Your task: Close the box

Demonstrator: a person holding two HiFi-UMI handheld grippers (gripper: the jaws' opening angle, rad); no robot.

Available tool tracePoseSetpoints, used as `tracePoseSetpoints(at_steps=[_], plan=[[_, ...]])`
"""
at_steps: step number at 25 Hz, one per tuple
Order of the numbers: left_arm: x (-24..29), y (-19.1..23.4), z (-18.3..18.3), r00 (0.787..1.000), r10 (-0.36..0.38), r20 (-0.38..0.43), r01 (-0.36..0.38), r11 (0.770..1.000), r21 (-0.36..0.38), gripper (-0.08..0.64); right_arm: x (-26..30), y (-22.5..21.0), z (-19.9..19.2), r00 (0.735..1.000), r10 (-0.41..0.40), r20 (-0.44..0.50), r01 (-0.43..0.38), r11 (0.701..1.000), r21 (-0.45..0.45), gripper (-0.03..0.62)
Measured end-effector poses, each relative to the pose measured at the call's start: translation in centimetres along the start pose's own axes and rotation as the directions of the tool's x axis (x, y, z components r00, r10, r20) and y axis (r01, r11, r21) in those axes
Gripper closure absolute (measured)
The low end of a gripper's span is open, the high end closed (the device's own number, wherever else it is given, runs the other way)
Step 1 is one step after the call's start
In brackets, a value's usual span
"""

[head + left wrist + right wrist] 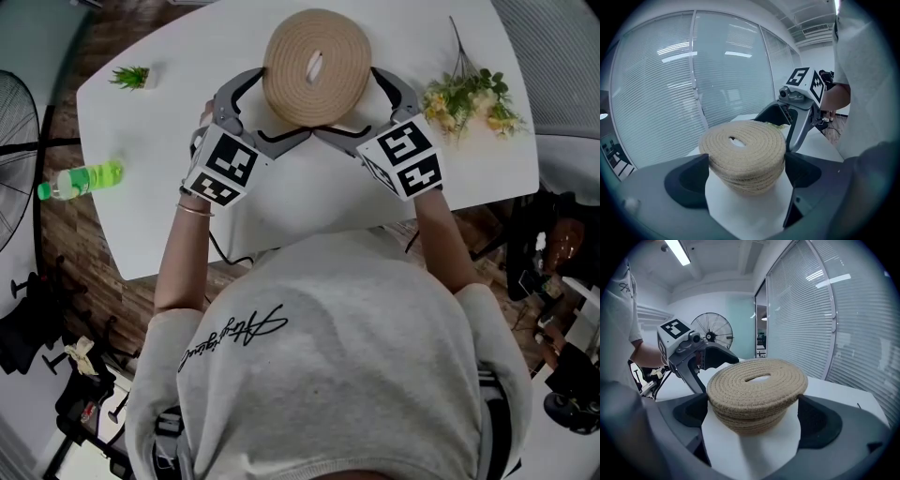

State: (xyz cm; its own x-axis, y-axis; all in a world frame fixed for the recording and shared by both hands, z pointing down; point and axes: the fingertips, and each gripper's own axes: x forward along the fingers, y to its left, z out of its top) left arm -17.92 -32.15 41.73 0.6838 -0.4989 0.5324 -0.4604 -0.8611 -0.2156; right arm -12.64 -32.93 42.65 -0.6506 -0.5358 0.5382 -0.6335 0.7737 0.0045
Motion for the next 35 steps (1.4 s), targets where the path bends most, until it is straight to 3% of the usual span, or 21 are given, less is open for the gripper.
tracePoseSetpoints(at_steps=[5, 10, 21, 26, 35], plan=[[-0.3, 0.2, -0.3, 0.999, 0.033, 0.022, -0.031, 0.997, -0.065, 0.067, -0.1, 0.0, 0.0, 1.0, 0.003, 0.021, -0.004, 1.0, 0.029, 0.005], [-0.6, 0.1, -0.4, 0.998, 0.063, 0.026, -0.062, 0.996, -0.057, 0.067, -0.5, 0.3, 0.2, 0.999, 0.008, 0.036, -0.009, 0.999, 0.03, 0.004], [-2.8, 0.1, 0.4, 0.985, 0.143, 0.093, -0.132, 0.985, -0.114, 0.067, -2.2, 0.8, 0.9, 0.997, -0.011, 0.081, 0.007, 0.999, 0.043, 0.003], [-4.0, 0.4, 1.3, 0.97, 0.194, 0.145, -0.167, 0.97, -0.178, 0.069, -3.1, 0.9, 1.5, 0.994, -0.023, 0.105, 0.02, 0.999, 0.031, 0.005], [-7.1, 0.8, 4.1, 0.935, 0.275, 0.224, -0.23, 0.951, -0.205, 0.069, -5.6, 1.3, 5.2, 0.974, -0.034, 0.222, 0.029, 0.999, 0.024, 0.009]])
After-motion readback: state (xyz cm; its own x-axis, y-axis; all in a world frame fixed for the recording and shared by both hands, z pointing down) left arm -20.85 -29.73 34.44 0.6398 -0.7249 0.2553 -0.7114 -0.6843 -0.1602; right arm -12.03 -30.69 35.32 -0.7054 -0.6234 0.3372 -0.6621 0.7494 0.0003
